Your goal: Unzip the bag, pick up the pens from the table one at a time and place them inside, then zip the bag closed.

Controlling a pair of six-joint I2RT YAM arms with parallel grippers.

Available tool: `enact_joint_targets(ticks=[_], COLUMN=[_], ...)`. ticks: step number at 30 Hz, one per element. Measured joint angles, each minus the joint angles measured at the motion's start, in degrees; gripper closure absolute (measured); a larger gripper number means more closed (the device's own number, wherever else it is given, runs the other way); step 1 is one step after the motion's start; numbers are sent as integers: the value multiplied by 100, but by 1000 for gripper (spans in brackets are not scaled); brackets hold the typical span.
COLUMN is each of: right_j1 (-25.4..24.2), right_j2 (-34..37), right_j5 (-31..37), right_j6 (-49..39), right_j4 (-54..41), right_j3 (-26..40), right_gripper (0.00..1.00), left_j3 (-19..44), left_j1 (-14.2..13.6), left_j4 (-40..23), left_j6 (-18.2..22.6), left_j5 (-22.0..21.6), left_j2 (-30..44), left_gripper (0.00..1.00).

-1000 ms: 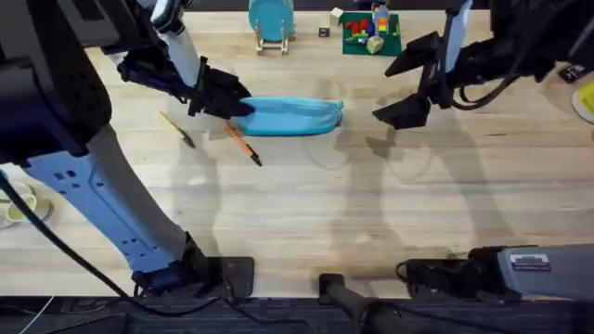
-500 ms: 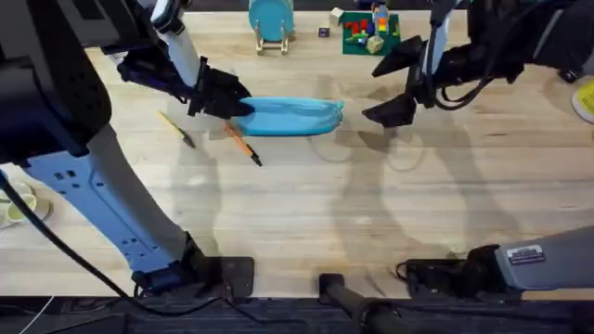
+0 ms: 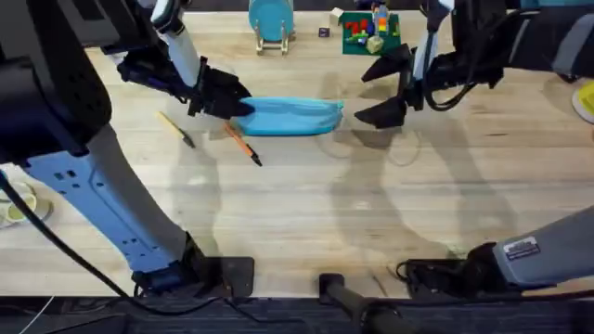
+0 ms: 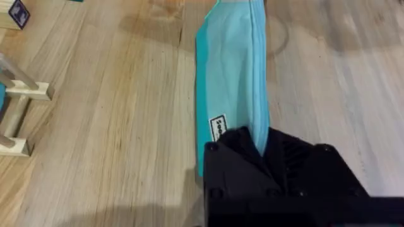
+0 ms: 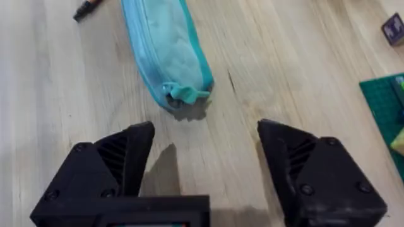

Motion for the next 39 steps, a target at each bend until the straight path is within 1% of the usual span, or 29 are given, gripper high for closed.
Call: enact_joint_targets(ticks=[9,15,19,26,32,39], right_j1=[41,53,120,338,378,399], right_j2=[179,386,576,602,602,602], right_j5=[-520,-691,-725,-747,-747,-745], right_j6=[-22,-23,-24,-25,-25,-26], right_j4=[357,447,450,579,584,578], right_j3=[6,25,31,33,33,33], right_gripper=[43,53,53,77,135,168], left_j3=[0,0,0,0,0,0], left_j1=[0,0,0,0,0,0], left_j4=[0,0,0,1,2,0], left_j6=[0,0,0,0,0,-1], left_j5=[4,4,4,4,4,4], left_j2=[2,0,0,1,1,0], left_gripper=[959,959,959,959,959,959])
